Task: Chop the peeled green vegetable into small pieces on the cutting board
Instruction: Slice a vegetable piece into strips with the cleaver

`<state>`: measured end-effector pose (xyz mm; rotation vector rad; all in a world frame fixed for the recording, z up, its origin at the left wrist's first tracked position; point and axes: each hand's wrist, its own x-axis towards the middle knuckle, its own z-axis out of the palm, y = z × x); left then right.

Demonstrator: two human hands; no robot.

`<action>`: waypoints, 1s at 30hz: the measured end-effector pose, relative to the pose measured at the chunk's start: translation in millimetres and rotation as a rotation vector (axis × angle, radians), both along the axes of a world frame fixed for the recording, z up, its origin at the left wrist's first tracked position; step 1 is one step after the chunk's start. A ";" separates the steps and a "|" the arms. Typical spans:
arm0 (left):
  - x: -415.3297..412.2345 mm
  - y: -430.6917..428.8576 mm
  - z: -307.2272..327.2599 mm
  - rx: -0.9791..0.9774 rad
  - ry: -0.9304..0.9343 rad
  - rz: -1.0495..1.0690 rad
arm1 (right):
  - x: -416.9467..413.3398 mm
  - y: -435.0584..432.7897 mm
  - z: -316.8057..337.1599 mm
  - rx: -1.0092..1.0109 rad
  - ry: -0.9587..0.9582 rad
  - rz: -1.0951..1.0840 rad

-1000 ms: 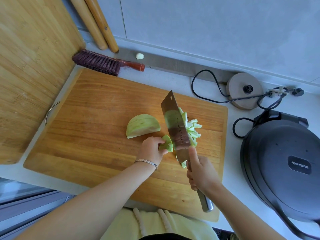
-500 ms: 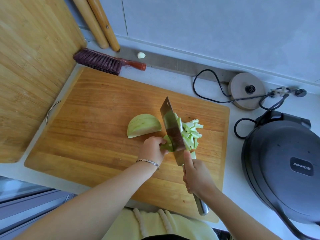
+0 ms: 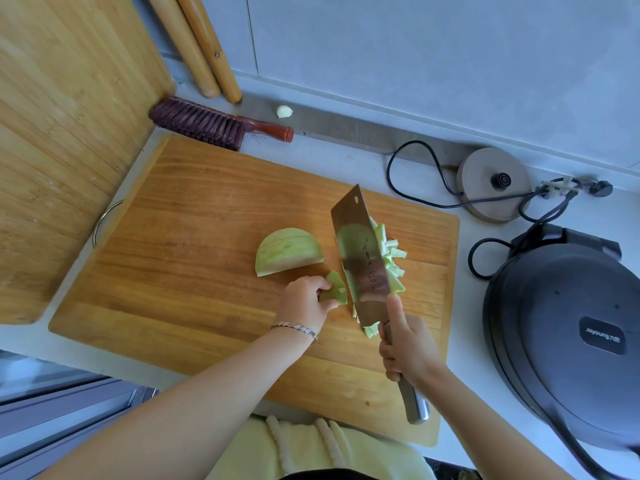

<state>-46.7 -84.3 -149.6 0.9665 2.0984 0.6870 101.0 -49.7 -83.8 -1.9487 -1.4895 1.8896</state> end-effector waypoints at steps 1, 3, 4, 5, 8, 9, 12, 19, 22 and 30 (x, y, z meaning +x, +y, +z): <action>0.0 0.0 0.5 0.000 -0.002 -0.001 | 0.5 -1.6 3.7 0.006 0.003 0.011; -0.5 0.1 1.4 -0.002 -0.008 -0.008 | -0.6 -5.4 8.3 0.022 -0.003 0.024; -0.8 0.3 1.4 -0.002 -0.008 -0.012 | -1.5 -7.0 9.1 0.031 -0.007 0.027; -1.0 0.4 1.5 -0.002 -0.008 -0.014 | -2.6 -8.0 9.0 0.040 -0.010 0.032; -0.7 0.6 2.8 -0.005 -0.004 -0.010 | -5.0 -8.8 6.5 0.060 -0.030 0.057; -0.7 0.7 3.0 -0.007 0.000 -0.010 | -5.5 -8.7 5.5 0.065 -0.038 0.062; -0.5 0.9 3.4 -0.006 0.006 -0.008 | -6.2 -9.9 4.3 0.086 -0.047 0.078; -0.3 1.0 1.3 -0.024 0.025 -0.029 | -5.3 -20.0 -4.5 0.133 -0.085 0.126; -0.2 1.9 2.7 -0.016 0.028 -0.026 | -13.0 -18.2 -14.9 0.156 -0.111 0.151; 0.6 -1.0 4.0 0.014 0.049 -0.036 | -16.5 -13.9 -29.5 0.082 -0.077 0.042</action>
